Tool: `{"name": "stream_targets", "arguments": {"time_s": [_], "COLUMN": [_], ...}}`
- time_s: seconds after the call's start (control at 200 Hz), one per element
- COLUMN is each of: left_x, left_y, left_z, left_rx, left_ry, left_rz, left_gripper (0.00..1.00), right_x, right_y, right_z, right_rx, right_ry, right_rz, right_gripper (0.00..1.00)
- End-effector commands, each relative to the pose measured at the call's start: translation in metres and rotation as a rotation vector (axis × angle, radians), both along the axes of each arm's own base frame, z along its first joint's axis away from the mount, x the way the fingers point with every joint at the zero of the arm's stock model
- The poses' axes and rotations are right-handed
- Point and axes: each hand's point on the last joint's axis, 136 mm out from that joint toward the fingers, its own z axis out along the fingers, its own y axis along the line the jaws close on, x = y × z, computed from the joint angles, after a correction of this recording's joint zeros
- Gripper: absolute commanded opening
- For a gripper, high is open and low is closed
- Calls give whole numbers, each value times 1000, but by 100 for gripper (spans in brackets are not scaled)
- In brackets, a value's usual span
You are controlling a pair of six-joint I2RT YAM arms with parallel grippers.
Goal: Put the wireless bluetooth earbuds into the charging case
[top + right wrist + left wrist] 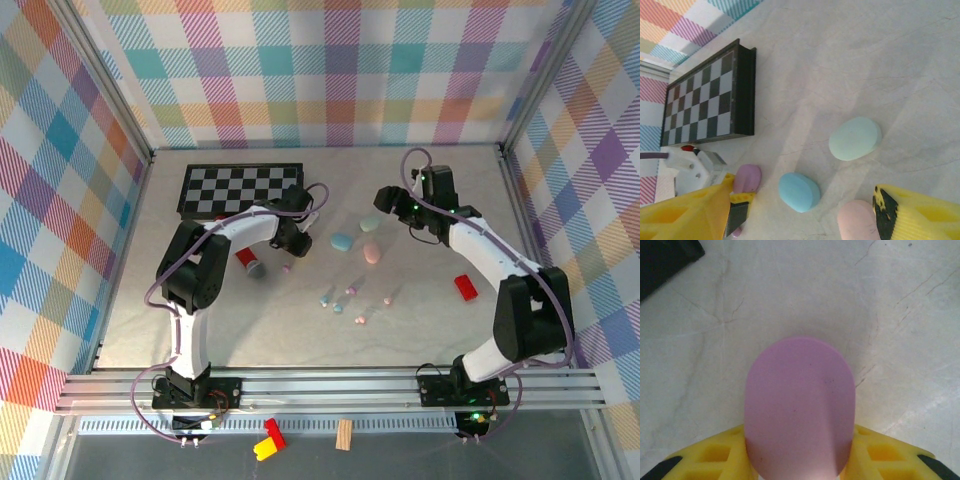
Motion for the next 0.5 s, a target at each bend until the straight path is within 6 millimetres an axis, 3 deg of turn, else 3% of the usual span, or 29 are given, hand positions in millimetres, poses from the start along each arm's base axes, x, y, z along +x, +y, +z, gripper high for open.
{"name": "stream_targets", "arguments": {"time_s": [0.0,0.17,0.33,0.495], "left_x": [-5,-17,-45,-68], "left_y": [-2,-11,-47,-65], "left_z": [28,54,88,110], "left_rx": [-62,-173,-432,-525], "left_ry": [-48,-117,-219,-275], "left_rz": [-15,-61,-284,-453], "left_gripper": [35,35,36,38], "right_x": [-24,-55,-79,-96], "right_y": [8,27,44,60], "right_z": [7,16,18,22], "right_rx": [60,190,279,341], "right_ry": [21,70,119,156], "right_rz": [66,173,302,410], "right_gripper": [75,75,75,74]}}
